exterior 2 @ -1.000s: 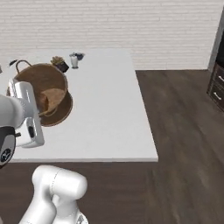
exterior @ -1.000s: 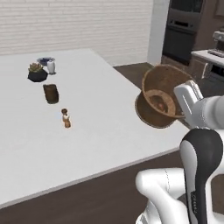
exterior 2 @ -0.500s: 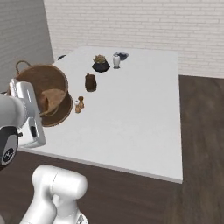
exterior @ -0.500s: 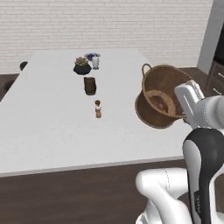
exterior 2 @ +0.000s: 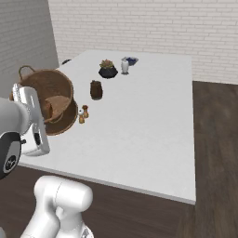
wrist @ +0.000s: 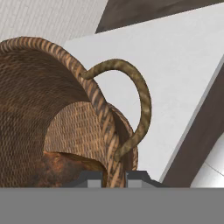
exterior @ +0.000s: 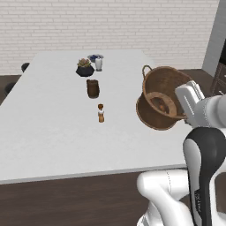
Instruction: Open the cabinet, pick up the bread from the cabinet and place it in the basket. Then move the basket to the dining counter.
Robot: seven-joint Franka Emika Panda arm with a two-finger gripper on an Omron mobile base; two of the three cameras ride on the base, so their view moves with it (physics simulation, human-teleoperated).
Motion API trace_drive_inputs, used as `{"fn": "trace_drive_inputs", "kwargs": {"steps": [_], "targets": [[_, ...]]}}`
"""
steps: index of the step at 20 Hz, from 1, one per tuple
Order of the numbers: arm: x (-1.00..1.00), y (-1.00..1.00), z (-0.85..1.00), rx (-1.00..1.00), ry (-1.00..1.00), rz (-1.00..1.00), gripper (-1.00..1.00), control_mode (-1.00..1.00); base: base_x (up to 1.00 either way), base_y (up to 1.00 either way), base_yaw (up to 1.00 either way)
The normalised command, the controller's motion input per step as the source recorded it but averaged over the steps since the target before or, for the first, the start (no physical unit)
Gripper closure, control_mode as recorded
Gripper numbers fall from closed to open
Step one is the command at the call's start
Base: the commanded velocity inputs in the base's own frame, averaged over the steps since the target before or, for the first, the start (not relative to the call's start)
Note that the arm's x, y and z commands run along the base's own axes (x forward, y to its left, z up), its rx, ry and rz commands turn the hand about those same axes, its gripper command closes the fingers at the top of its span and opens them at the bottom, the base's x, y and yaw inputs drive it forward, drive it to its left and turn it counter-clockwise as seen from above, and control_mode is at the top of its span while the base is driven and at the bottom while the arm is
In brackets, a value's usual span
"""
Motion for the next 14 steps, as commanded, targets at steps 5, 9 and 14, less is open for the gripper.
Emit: {"fn": "trace_drive_inputs", "kwargs": {"steps": [5, 9, 14], "targets": [[0.61, -0.13, -0.39, -0.01, 0.18, 0.05, 1.0, -1.0, 0.0, 0.0, 0.0], [0.75, -0.05, -0.78, -0.08, 0.25, 0.0, 1.0, -1.0, 0.0, 0.0, 0.0], [1.0, -0.06, -0.98, -0.03, 0.15, 0.02, 1.0, -1.0, 0.0, 0.0, 0.0]]}}
